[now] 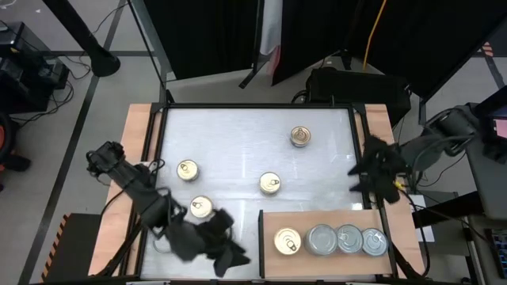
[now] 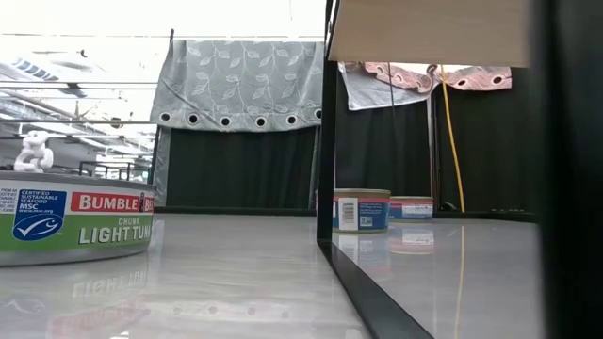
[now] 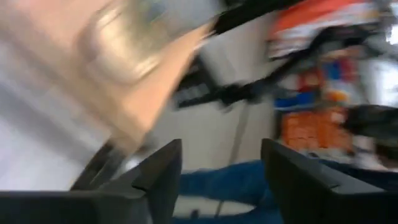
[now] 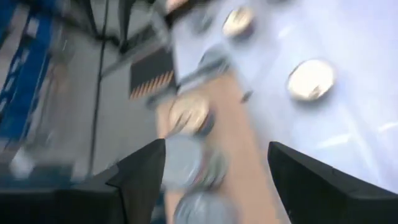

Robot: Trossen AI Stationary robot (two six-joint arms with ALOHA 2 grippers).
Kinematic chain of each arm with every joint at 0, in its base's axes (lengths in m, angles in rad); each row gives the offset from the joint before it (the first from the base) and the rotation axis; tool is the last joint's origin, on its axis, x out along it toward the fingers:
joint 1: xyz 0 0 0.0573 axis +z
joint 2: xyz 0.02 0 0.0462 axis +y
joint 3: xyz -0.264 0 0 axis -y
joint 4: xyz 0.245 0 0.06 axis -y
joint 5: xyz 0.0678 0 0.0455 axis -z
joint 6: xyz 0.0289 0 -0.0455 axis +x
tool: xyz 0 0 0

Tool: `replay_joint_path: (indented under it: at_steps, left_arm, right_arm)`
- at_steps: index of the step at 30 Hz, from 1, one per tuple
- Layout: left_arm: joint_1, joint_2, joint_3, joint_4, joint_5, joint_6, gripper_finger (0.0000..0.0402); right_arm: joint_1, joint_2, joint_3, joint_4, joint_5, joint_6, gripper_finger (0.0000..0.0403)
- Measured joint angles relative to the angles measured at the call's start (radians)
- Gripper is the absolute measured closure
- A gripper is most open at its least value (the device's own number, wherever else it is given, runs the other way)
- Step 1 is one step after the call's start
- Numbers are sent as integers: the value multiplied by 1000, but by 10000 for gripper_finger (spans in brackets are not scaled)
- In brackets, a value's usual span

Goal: Stack canned seafood by type on shelf
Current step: Stack the green tuna can on top of the other green tuna can on the shelf

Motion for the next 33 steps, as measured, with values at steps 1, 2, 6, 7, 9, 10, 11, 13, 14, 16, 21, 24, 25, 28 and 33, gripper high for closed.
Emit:
replay_joint_path:
  at_steps: [1,2,6,7,9,10,11,13,14,16,21,24,25,28,33]
  left_arm:
    - [-18,6,0,-66,-12,-72,196]
    - [-34,14,0,-126,-30,-142,207]
    - [-85,79,0,-291,-58,-358,246]
    - [-95,101,0,-312,-58,-400,254]
    - [-109,154,0,-310,-54,-456,266]
    - [-113,182,0,-293,-45,-473,272]
    - [-115,209,0,-266,-36,-487,277]
    - [-118,261,0,-191,-25,-492,286]
    - [-118,287,0,-146,-16,-493,290]
    - [-117,330,0,-56,-2,-494,297]
    - [-114,390,6,27,-12,-523,321]
    - [-108,393,30,-138,26,-531,339]
    - [-105,393,37,-208,55,-539,344]
    - [-98,394,51,-395,108,-549,355]
    - [-80,394,53,-502,189,-546,359]
  right_arm:
    - [0,-9,0,-1,50,6,133]
    - [0,-16,0,-1,100,14,136]
    - [-1,-31,0,0,266,26,145]
    - [-1,-32,0,0,292,26,147]
    - [-1,-31,0,2,320,22,150]
    - [-1,-31,0,2,320,15,151]
    - [-1,-31,0,2,316,6,152]
    - [-1,-31,0,-1,306,-11,152]
    - [-1,-31,0,-5,297,-18,152]
    - [-1,-31,0,-27,271,-34,152]
    - [-1,-33,0,-137,256,-43,152]
    - [-2,-33,0,-167,256,-37,152]
    - [-2,-33,0,-166,256,-37,152]
    - [-2,-33,0,-166,256,-38,152]
    - [-2,-33,0,-166,256,-36,152]
